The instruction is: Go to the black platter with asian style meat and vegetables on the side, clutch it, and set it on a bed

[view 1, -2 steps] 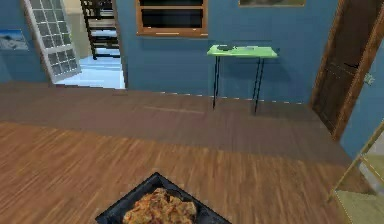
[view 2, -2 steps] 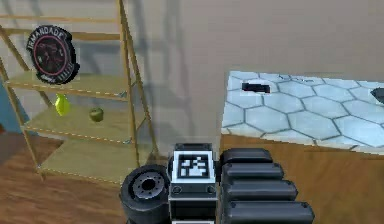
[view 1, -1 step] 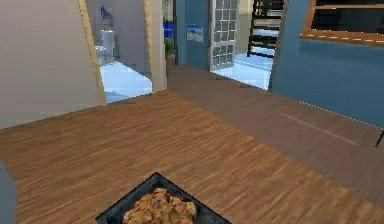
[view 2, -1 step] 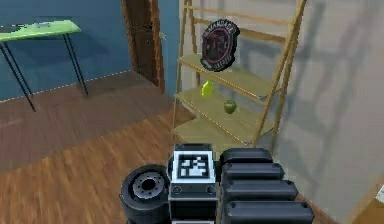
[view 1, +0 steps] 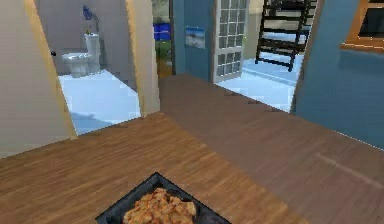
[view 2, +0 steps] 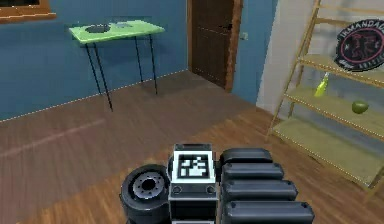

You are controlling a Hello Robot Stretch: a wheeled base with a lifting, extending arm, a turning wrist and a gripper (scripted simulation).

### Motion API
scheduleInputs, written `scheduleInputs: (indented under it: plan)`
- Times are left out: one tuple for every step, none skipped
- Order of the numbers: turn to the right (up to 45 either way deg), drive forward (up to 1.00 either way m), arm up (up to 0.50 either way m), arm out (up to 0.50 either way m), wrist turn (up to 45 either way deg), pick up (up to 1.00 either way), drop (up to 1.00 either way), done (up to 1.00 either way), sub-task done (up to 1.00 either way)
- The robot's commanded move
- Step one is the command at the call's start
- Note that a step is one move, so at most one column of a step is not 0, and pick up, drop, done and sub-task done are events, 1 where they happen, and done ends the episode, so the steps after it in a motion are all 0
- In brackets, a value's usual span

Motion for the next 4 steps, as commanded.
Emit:
scheduleInputs:
  plan:
    - [0.0, 1.0, 0.0, 0.0, 0.0, 0.0, 0.0, 0.0, 0.0]
    - [0.0, 1.0, 0.0, 0.0, 0.0, 0.0, 0.0, 0.0, 0.0]
    - [-6.0, 0.0, 0.0, 0.0, 0.0, 0.0, 0.0, 0.0, 0.0]
    - [0.0, 0.65, 0.0, 0.0, 0.0, 0.0, 0.0, 0.0, 0.0]
